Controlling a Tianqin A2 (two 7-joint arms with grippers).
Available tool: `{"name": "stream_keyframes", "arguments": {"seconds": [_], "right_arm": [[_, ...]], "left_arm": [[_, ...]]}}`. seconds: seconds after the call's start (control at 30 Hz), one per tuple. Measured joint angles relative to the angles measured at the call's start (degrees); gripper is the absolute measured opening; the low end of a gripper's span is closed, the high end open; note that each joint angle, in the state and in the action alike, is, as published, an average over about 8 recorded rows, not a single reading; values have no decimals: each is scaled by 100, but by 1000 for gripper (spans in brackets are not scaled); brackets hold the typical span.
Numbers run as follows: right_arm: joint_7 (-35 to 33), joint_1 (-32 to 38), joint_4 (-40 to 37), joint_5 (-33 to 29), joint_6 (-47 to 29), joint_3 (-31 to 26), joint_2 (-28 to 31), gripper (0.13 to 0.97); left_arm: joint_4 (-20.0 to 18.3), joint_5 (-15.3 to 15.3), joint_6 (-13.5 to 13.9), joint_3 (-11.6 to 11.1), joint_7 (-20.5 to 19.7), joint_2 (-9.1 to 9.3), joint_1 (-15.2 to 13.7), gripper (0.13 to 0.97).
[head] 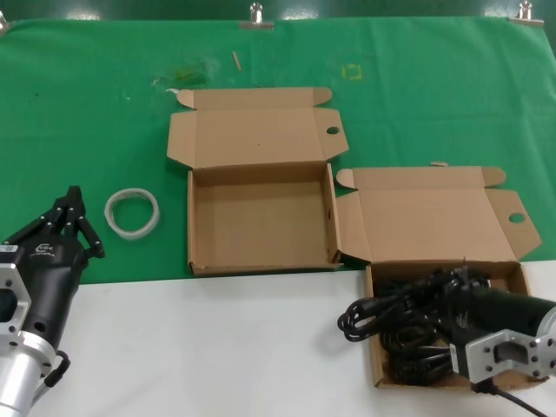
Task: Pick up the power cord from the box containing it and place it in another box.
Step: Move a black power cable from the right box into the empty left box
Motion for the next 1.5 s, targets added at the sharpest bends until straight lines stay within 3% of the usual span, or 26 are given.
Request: {"name": "stream_keyframes", "arguments": {"seconds": [0.2,0.4,0.63,0.9,1.13,1.5], "right_arm": [[386,247,463,-12,-267,182,-17,203],[761,1042,251,-392,-337,131,-760,203],[545,2132,-1378,-726,45,-385,-2070,203],[-324,3063,-3420,-362,553,-998,-3020,204],[-494,3364,-4154,-409,779,-1204,-3274,211],[-23,3231,-3740,-872,543,-1202,-3119,279]], "left_arm": [[0,0,0,0,0,0,0,140],[0,0,0,0,0,0,0,140],[0,0,0,0,0,0,0,140],[0,0,0,0,0,0,0,140],[0,-1,0,0,0,0,0,140],[0,-1,0,0,0,0,0,140]]}}
